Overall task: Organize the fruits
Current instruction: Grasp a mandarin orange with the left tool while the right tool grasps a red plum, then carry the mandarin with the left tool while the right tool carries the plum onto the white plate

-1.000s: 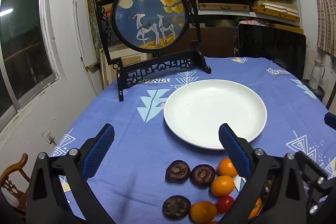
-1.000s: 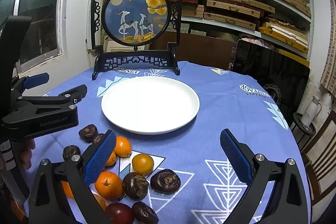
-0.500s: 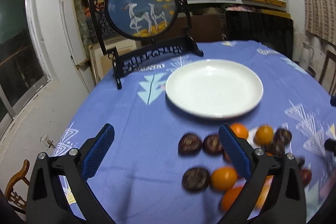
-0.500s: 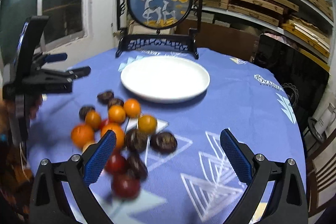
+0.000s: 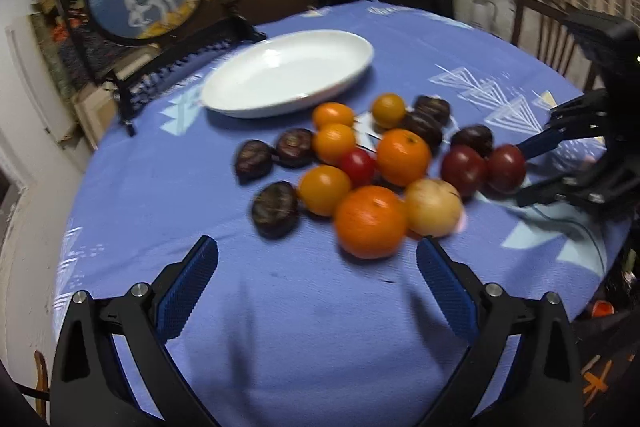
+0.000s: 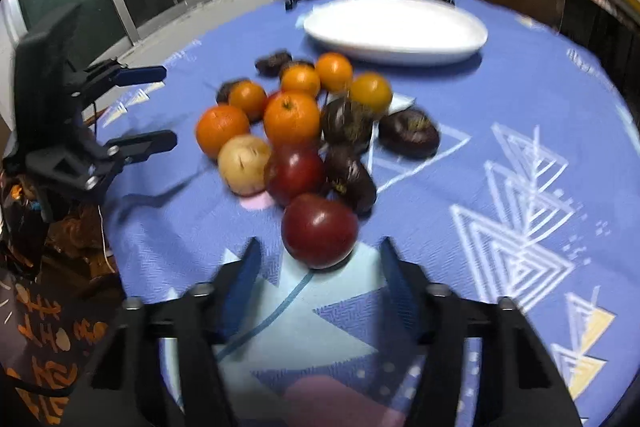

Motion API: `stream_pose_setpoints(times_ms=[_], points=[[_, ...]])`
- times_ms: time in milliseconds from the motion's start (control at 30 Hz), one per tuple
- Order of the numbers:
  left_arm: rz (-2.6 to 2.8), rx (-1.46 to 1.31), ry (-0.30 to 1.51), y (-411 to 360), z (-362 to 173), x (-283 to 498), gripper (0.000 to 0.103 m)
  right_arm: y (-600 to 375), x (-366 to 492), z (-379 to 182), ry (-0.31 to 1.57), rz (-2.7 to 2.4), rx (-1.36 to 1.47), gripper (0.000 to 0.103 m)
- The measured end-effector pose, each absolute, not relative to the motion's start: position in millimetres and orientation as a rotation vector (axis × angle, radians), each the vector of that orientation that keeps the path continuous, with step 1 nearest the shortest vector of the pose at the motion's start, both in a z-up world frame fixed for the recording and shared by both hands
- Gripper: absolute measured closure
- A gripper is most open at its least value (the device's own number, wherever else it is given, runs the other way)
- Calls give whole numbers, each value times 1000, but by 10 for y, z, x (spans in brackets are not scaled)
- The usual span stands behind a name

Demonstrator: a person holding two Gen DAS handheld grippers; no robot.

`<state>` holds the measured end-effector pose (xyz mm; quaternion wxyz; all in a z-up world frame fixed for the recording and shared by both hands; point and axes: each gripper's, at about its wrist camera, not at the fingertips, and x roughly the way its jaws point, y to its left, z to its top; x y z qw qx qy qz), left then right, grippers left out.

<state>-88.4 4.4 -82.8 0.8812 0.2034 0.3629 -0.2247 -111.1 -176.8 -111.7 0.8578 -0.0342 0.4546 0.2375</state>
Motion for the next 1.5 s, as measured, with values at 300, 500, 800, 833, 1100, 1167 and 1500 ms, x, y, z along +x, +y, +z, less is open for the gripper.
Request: stream_pose_setpoints(times_ms=[300, 500, 800, 833, 1100, 1167, 1500], points=[[-541, 374, 846, -135, -1060, -660, 8, -1827, -1142, -1144, 956, 483, -61, 67], [-627, 329, 862, -98, -1068, -627, 36, -1913, -1118, -1166, 966, 492, -42, 67], [-617, 279, 919, -154, -1124, -457, 45, -1902, -1087, -1176, 967, 481, -53, 67], [-634, 277, 923, -154, -1118, -467, 56, -1905, -1097, -1174, 967, 480, -54, 67], [-616, 250, 891, -40, -897, -518, 59, -1978, -1079, -1091, 939, 476, -34, 67], [-602, 249, 853, -34, -762, -490, 59, -1988, -1050, -967, 904, 480, -36, 67], [-432, 170, 691, -194, -10, 211, 58, -1953, -480, -129, 675, 482, -47, 90]])
